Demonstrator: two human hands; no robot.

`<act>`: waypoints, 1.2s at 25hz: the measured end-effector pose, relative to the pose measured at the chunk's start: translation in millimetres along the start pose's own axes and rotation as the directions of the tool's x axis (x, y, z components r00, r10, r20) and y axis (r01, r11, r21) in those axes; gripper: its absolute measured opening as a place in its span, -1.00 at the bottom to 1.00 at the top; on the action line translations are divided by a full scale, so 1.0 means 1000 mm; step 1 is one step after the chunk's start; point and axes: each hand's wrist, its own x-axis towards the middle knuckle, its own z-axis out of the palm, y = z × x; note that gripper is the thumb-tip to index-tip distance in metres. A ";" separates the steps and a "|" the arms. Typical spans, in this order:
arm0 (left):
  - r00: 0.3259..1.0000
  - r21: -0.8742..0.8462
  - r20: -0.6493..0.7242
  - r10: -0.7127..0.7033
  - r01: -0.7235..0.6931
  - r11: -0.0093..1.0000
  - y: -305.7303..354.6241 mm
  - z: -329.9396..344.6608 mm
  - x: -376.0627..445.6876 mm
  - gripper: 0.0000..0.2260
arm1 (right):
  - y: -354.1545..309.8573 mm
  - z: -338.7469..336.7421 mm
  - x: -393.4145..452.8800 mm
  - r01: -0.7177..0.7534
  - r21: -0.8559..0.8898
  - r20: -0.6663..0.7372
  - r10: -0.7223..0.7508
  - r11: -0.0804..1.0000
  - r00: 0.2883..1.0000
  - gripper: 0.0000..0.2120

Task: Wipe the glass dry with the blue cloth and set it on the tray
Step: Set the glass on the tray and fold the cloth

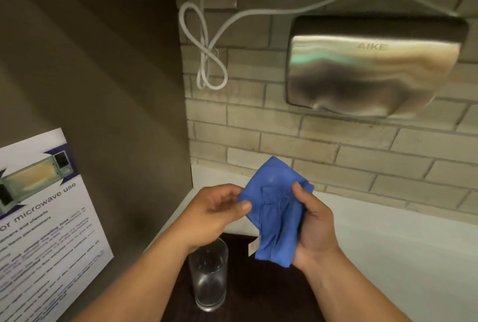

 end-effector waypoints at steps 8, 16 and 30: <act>0.982 0.085 0.191 0.010 -0.026 0.996 0.056 0.042 0.044 -0.80 | -0.077 -0.023 -0.036 0.010 -0.549 -0.236 -0.167 0.836 0.957 -0.59; 0.940 0.221 0.333 0.069 -0.149 0.964 0.093 0.101 0.072 -0.83 | -0.158 -0.051 -0.066 -0.094 -0.925 -0.203 -0.269 0.368 0.942 -0.84; 0.688 0.610 0.653 -0.317 -0.229 0.759 -0.034 0.222 -0.047 -0.90 | -0.059 -0.175 -0.202 -0.300 -0.922 -0.343 0.157 -0.246 0.926 -0.76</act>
